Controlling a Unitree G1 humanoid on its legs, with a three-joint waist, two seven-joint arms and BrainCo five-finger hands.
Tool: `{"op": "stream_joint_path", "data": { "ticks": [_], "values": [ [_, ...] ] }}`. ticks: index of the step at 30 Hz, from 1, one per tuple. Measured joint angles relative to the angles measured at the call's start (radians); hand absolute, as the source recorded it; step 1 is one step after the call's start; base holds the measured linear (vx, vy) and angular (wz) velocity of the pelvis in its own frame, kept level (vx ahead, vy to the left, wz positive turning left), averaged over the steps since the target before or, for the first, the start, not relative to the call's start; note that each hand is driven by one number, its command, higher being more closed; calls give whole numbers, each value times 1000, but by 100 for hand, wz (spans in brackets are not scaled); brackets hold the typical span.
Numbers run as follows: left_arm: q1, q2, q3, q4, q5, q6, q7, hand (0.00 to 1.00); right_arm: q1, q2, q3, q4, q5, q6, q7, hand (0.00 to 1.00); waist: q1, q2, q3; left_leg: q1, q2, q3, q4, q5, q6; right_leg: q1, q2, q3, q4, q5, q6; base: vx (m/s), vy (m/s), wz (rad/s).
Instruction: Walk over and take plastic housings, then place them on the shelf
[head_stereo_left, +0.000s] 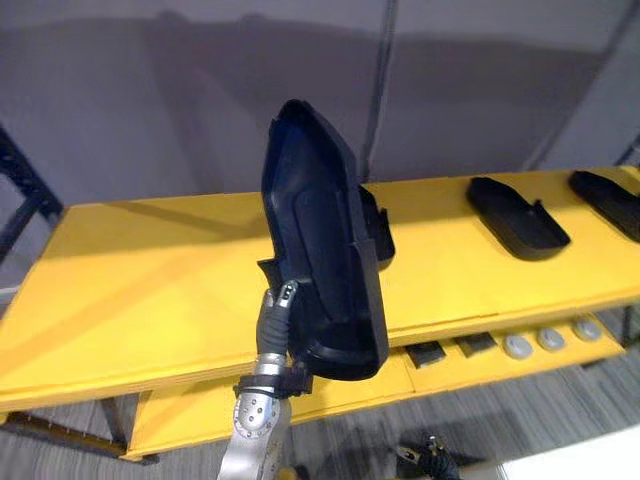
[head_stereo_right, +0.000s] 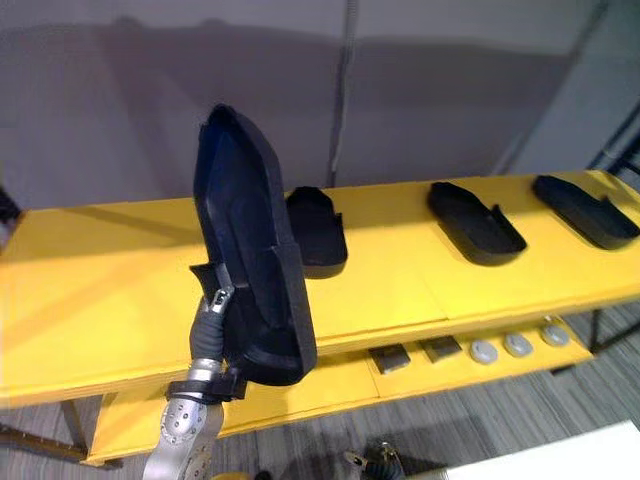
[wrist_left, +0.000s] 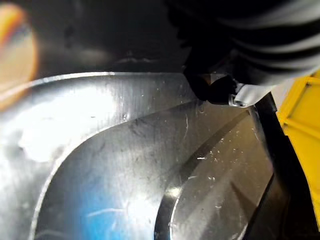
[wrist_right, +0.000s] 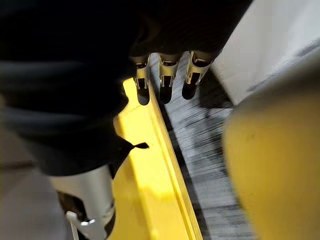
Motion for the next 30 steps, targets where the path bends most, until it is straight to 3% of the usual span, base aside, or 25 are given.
{"op": "stream_joint_path", "data": {
  "ticks": [2,9,14,16,17,18,19,21,22,23,24,25,26,27,29,30],
  "values": [
    [10,0,1,0,-1,0,-2,100,5,15,-1,0,11,0,0,0,-1,-8,-15,4,10,-28,-2,6,-9,63,17,-46,-62,16,-8,188,-120,40],
    [64,2,5,0,-10,2,-22,100,29,28,0,-2,16,0,0,0,7,-23,-37,53,23,-36,-55,16,-24,119,40,-46,-121,70,-13,98,-24,10],
    [65,3,5,0,-10,2,-18,100,33,27,6,13,17,-1,-4,0,14,-32,-36,21,-1,-81,-70,57,-29,109,27,-107,-120,73,-17,-28,1,41],
    [62,3,11,-4,-10,2,-11,100,22,19,22,27,16,-1,-7,0,25,-39,-32,-1,10,-64,-67,35,-38,97,18,-110,-122,74,-19,-120,3,24],
    [48,3,21,-3,-10,2,-4,100,0,19,22,42,15,-1,-12,0,22,-39,-17,-48,64,32,49,-21,10,98,12,-117,-126,72,-21,-123,5,-1],
    [39,2,36,-2,-11,2,10,100,-16,11,20,45,9,-1,-21,0,21,-46,-9,-81,153,97,199,-69,-16,97,-10,-125,-130,71,-24,-87,-2,-9],
    [38,2,40,-2,-11,2,13,100,-17,10,19,45,8,-1,-22,0,20,-46,-9,-82,171,103,215,-73,-22,98,-15,-126,-131,70,-23,-56,122,-27],
    [29,-1,53,-3,-11,1,30,100,-2,-1,17,17,-13,1,-32,0,4,-28,-20,-37,316,108,221,-81,-46,113,-46,-128,-128,74,-16,-54,218,-8],
    [27,-1,52,-3,-11,1,31,100,0,-2,16,17,-15,1,-32,0,-1,-26,-21,-25,333,104,210,-81,-46,115,-51,-129,-127,76,-12,-67,320,10],
    [13,-1,45,-3,-10,1,33,100,11,-9,13,16,-19,1,-32,0,-4,-19,-28,12,369,84,172,-68,-63,113,-81,-131,-123,77,31,-82,477,10],
    [7,-2,41,-3,-10,1,35,100,18,-12,8,12,-22,1,-32,0,-4,-10,-35,21,381,84,156,-53,-71,111,-92,-131,-123,81,48,-70,683,24],
    [-6,-2,35,-4,-9,0,42,100,26,-11,-21,4,-27,2,-33,0,-10,12,-61,16,372,86,121,-82,-175,96,-115,-133,-124,92,68,-26,758,35],
    [-22,3,51,-6,-9,-1,48,100,21,14,-25,3,-33,7,-32,0,-16,-30,-58,-8,318,93,159,-99,-196,92,-173,-127,-135,123,80,-13,652,32],
    [-23,2,60,-6,-11,-1,58,100,23,28,-18,3,-36,7,-30,0,-14,-40,-55,-23,304,97,183,-112,-176,90,-189,-127,-142,156,76,-48,630,19],
    [-23,9,75,-6,-12,-2,68,100,13,28,22,1,-44,10,-17,0,6,-38,-52,-79,288,121,296,-156,-119,81,-212,-129,-168,302,61,-96,613,-5],
    [-23,13,74,-6,-11,-2,69,100,10,28,22,-1,-45,10,-17,0,12,-38,-52,-81,284,132,311,-169,-108,74,-219,-133,-168,330,46,-116,558,-26]
  ]
}}
